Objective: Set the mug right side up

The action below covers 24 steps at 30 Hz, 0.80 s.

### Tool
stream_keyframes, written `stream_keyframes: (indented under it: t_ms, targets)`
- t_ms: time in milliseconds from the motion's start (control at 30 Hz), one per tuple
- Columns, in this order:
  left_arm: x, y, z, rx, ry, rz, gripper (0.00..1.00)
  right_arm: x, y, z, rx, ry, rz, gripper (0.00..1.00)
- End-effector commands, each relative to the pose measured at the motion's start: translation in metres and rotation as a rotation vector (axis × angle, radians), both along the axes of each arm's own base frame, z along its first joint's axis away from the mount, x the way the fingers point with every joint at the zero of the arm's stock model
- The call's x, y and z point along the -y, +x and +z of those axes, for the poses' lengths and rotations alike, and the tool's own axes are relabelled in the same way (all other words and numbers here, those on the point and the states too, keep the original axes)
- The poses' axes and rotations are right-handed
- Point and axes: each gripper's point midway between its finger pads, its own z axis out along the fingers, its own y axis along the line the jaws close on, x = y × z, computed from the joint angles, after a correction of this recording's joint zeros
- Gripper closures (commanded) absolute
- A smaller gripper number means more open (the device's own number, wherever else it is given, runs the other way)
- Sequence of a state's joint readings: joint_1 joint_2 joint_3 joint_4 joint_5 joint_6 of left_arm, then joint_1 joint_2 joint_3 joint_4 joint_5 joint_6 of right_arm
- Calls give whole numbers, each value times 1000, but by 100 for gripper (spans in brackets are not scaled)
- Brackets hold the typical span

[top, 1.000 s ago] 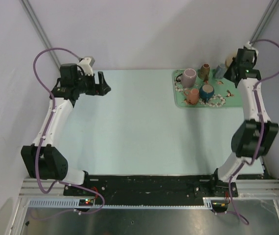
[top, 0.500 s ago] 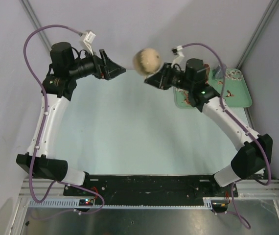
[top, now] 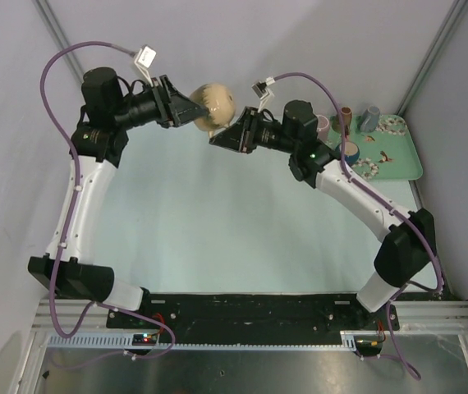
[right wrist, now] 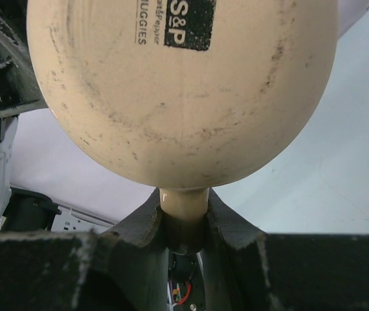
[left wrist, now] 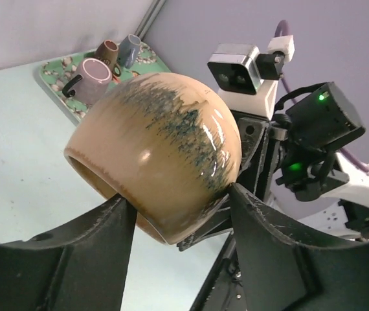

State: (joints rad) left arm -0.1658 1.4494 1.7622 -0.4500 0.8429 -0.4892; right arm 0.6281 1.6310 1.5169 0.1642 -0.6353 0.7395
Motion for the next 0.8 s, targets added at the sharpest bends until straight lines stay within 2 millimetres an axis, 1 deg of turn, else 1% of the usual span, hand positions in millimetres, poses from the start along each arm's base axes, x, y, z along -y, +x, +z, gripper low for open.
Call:
stream_keyframes:
  t_ms: [0,67,100,133,167,233,267,300,333,400,433,533,600,633,667,700,767]
  targets:
    - [11,-18,27,4,-92,-92,40,-12,-19,64,170,148,84,100]
    - [15,-19,28,-14,-127,-113,41,-25,-22,54,146,136,133,100]
    - [16,-18,25,-36,-144,-120,41,-29,-23,49,132,132,149,100]
    - [17,-17,22,-45,-154,-127,46,-32,-23,43,118,129,158,100]
    - [18,-16,19,-57,-162,-130,51,-34,-23,39,107,129,161,100]
    - [18,-12,8,-80,-170,-127,70,-35,-18,24,78,115,147,100]
    - [18,-8,1,-95,-174,-118,82,-34,-16,17,62,107,142,100]
    - [18,-4,-4,-108,-181,-104,91,-35,-15,11,46,103,145,100]
    - [17,0,-12,-127,-188,-91,95,-36,-16,3,29,97,157,100]
    - [16,8,-25,-170,-210,-66,99,-37,-16,-7,3,89,178,100]
    - [15,11,-30,-183,-215,-48,99,-38,-15,-12,-7,83,182,95]
    - [6,27,-54,-187,-183,40,100,-35,-12,-28,-44,64,159,57]
    - [-4,40,-76,-184,-116,126,100,-28,-3,-42,-89,39,111,20]
    - [-11,46,-88,-186,-77,172,100,-24,1,-51,-111,20,83,10]
    - [-17,50,-101,-180,-23,204,100,-17,6,-62,-145,-9,42,5]
    - [-23,52,-115,-184,31,235,100,-9,10,-70,-152,-39,7,3]
    - [-37,57,-143,-168,161,294,100,7,20,-96,-170,-146,-90,1]
